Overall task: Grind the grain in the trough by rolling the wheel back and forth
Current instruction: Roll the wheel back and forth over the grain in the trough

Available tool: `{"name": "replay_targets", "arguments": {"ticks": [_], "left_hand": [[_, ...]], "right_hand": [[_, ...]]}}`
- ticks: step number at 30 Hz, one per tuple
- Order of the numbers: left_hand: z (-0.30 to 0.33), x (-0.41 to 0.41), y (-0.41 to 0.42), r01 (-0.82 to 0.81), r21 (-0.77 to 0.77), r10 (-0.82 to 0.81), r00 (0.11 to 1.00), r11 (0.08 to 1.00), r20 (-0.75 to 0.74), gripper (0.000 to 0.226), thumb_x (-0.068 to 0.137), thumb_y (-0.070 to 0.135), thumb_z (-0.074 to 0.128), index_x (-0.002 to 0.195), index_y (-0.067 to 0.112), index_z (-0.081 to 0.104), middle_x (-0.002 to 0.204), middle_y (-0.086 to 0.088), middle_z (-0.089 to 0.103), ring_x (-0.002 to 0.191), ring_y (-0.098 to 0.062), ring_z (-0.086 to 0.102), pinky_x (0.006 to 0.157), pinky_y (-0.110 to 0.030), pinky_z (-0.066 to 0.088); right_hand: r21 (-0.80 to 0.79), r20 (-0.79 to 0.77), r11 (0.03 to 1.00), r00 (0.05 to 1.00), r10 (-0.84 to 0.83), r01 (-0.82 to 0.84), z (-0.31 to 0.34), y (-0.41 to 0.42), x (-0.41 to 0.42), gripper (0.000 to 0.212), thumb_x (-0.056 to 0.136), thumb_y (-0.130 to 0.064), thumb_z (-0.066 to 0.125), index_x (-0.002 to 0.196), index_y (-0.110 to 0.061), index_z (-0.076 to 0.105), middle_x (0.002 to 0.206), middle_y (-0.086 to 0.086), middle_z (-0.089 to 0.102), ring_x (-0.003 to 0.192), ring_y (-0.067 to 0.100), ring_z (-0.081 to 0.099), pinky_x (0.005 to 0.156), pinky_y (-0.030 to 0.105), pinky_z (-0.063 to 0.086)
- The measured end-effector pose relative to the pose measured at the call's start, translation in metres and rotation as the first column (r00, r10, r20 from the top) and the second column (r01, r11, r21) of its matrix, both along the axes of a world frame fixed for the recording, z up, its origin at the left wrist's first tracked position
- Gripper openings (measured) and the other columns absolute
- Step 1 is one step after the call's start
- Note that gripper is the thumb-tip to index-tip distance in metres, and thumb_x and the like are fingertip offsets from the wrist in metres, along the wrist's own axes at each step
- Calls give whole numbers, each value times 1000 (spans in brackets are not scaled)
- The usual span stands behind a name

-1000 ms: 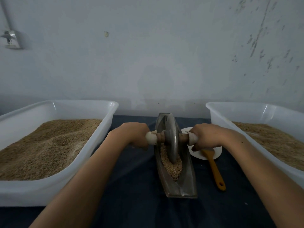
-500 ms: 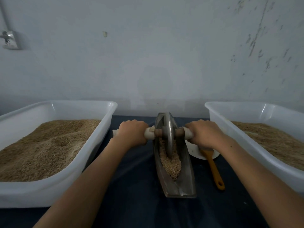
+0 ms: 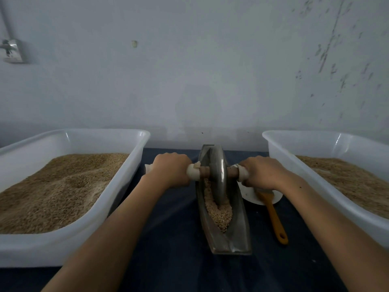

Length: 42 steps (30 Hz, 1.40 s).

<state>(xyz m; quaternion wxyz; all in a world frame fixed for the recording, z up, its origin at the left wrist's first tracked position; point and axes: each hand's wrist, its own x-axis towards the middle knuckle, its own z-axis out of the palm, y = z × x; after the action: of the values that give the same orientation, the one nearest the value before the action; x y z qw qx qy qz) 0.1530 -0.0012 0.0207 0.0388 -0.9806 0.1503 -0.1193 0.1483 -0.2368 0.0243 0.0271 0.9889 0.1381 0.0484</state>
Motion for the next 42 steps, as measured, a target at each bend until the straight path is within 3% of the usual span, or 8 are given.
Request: {"name": "replay_targets", "arguments": {"ticks": [6,13,17,20,26,31,37,42], "left_hand": [[-10,4,3,4,-26,-2,994,1000,111,18,82,35,62,84,27,46,82,6,54,74,-14,49,66,-30,37],[-2,4,11,0,-114,-38,946,993,-322,20,73,30,72,78,30,53,81,4,64,75,-15,60,67,-29,45],[0,7,12,-13,-139,-39,930,990,-365,23,71,27,73,68,29,51,66,6,62,61,-9,58,57,-26,40],[-2,7,10,-7,-120,-30,952,993,-305,22,72,31,73,72,30,50,71,9,58,68,-11,57,63,-28,42],[-13,7,5,0,-62,4,998,998,69,16,79,36,64,87,28,53,85,5,59,76,-15,52,65,-30,36],[-16,7,4,14,-73,-4,991,997,134,15,82,37,62,91,27,55,90,4,63,79,-15,56,66,-30,37],[-6,5,8,57,-80,-68,987,995,-148,18,76,33,69,84,29,53,81,7,57,80,-16,58,68,-30,42],[0,3,9,50,-142,-96,937,989,-336,24,74,29,73,81,31,51,72,11,52,71,-11,54,65,-27,40]], "right_hand": [[11,166,1000,986,19,-21,-6,3,-3,22,89,-26,56,72,-33,43,78,-9,56,72,13,53,57,25,32],[-102,-19,995,1000,5,-7,11,8,-7,14,83,-27,64,95,-30,57,87,-4,63,80,15,60,67,28,46],[-113,-75,994,997,-3,-5,15,8,-8,15,82,-27,66,94,-27,58,87,-2,64,80,15,61,66,28,47],[-110,-39,994,999,-2,-2,12,7,-7,11,83,-26,64,90,-29,55,87,-3,64,80,16,60,64,28,43],[-16,293,1000,956,-1,6,-8,8,-2,14,90,-22,54,82,-29,45,86,-4,61,78,18,56,65,30,37],[29,316,1000,949,-10,1,-13,6,0,11,91,-24,54,85,-28,47,87,-4,62,78,17,55,67,30,38],[-80,146,997,989,32,-21,1,8,-6,6,89,-25,56,90,-30,52,94,-3,63,83,16,57,68,29,38],[-112,-29,993,999,27,-30,12,13,-12,22,86,-25,61,107,-31,60,93,-3,64,84,15,60,68,27,40]]}}
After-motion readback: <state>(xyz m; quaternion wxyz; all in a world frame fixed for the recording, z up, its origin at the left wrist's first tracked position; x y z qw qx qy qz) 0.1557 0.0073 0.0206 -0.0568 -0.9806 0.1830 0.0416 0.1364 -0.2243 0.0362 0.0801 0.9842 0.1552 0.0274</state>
